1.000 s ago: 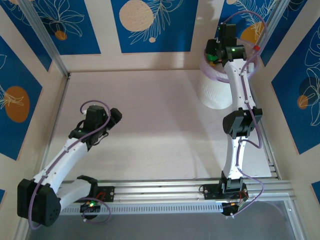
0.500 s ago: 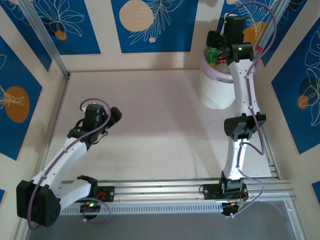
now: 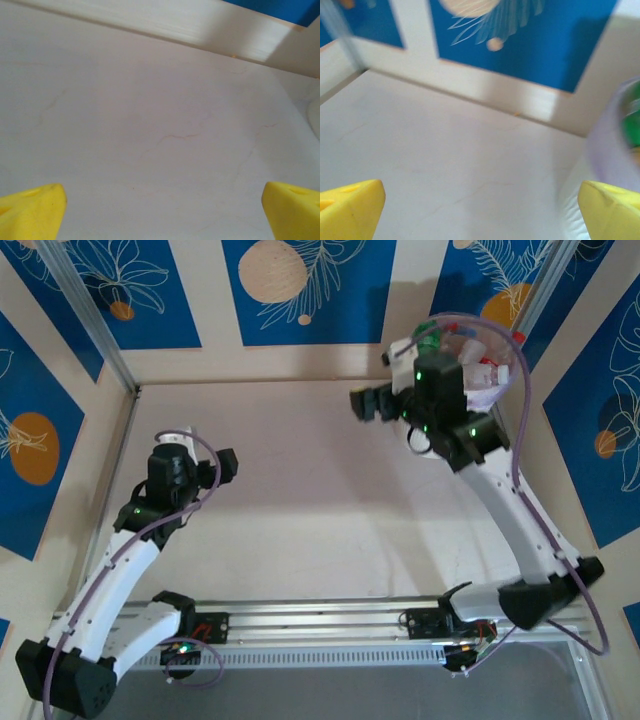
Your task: Put the plastic bottles in the bin
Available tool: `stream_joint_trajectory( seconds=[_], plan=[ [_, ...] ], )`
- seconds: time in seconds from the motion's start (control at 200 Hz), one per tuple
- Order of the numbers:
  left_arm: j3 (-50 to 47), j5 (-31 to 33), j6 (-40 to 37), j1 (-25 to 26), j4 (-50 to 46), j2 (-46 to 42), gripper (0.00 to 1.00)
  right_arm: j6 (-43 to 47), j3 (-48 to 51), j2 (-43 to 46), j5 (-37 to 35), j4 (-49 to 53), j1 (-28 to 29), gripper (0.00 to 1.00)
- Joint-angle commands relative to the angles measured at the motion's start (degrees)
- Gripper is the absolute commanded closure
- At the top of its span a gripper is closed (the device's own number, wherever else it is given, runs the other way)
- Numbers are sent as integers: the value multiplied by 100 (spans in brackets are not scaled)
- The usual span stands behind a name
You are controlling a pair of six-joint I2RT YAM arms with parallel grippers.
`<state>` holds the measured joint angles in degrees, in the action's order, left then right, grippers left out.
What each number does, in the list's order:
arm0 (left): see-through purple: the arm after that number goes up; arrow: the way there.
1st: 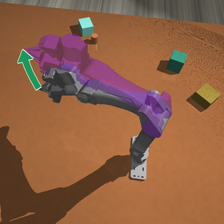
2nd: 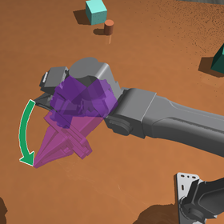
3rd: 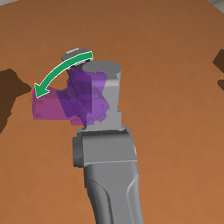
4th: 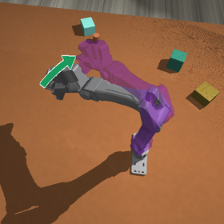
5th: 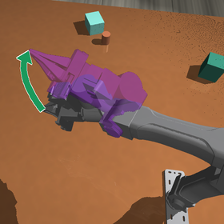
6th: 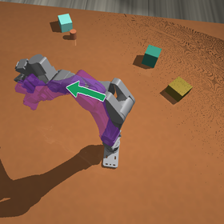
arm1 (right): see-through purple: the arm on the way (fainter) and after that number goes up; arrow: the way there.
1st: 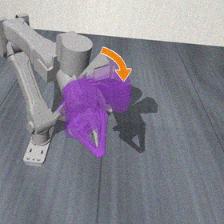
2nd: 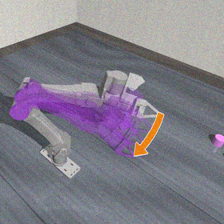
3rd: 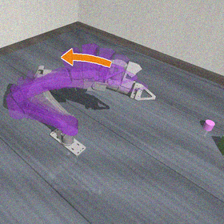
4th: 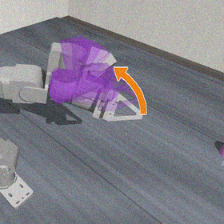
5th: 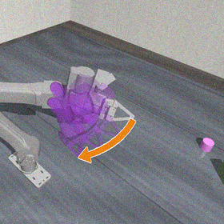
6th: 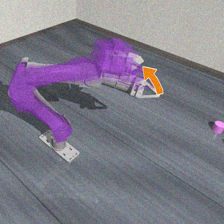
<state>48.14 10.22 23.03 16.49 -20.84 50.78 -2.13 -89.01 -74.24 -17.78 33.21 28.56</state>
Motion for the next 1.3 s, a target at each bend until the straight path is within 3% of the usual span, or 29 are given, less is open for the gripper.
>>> stream_joint_trajectory(
  seconds=[0.0,0.125,0.235,0.44,0.605,0.735,0.94,1.15,1.296],
  plan=[
    [-373,897,-666,-67,-147,-293,0,58,1256,711,93,-527,397,1],
    [-1222,1653,-1161,-68,542,-599,0,-196,2885,1407,26,-893,383,1],
    [-1946,2228,-1389,-67,1169,-895,0,296,4471,1863,-208,-1943,122,1],
    [-3200,2799,-2006,-76,3243,-983,0,114,5919,1831,470,-3472,-1203,1],
    [-3591,2826,-2502,-90,4602,-22,0,272,6322,1193,-271,-4464,-1539,1],
    [-3736,2586,-2709,-122,5741,873,0,213,6644,781,53,-5358,-1866,1],
    [-3615,2494,-2916,-280,6999,1884,0,406,6738,287,-50,-6178,-1978,1],
    [-3205,2113,-3196,-371,7545,2774,0,485,6727,-68,230,-6846,-2121,1],
    [-2894,2115,-3142,-403,7006,2876,0,437,6578,-289,373,-6929,-2265,1]
  ],
)
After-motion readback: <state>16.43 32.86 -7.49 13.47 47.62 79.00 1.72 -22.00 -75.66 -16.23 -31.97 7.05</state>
